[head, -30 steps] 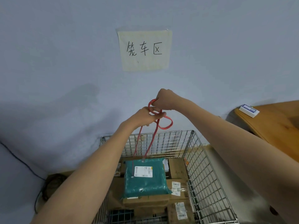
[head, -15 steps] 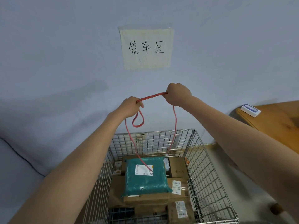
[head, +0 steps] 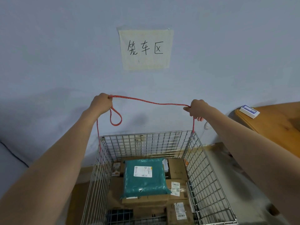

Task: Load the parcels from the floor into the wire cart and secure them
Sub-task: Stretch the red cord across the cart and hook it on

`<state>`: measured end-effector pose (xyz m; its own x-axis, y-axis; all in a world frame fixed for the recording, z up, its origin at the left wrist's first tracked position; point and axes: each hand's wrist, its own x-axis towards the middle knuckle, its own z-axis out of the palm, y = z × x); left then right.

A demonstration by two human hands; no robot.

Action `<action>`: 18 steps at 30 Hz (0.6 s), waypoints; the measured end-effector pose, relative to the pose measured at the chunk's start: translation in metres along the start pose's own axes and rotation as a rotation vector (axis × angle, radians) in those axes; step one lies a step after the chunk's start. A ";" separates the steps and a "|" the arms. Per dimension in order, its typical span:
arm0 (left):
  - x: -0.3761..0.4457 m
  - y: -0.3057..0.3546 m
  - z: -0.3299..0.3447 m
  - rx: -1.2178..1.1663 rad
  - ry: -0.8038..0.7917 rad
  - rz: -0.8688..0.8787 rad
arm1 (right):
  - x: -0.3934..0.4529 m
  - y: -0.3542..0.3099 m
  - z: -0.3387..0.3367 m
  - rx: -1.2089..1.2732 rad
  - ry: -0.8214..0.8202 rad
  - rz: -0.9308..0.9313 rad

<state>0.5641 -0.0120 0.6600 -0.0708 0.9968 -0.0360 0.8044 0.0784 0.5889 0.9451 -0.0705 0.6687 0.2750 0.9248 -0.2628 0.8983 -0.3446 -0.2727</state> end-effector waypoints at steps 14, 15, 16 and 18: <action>0.012 -0.025 -0.001 -0.022 0.060 -0.145 | 0.008 0.015 0.016 0.236 -0.259 0.085; 0.011 -0.023 0.001 -0.019 0.056 -0.144 | 0.009 0.013 0.017 0.240 -0.271 0.087; 0.010 -0.023 0.003 -0.017 0.051 -0.143 | 0.009 0.012 0.018 0.234 -0.282 0.088; 0.009 -0.022 0.007 -0.021 0.040 -0.139 | 0.008 0.008 0.019 0.223 -0.289 0.084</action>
<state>0.5496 -0.0047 0.6410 -0.2043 0.9751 -0.0869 0.7725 0.2150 0.5975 0.9477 -0.0688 0.6467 0.2084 0.8192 -0.5343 0.7711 -0.4737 -0.4254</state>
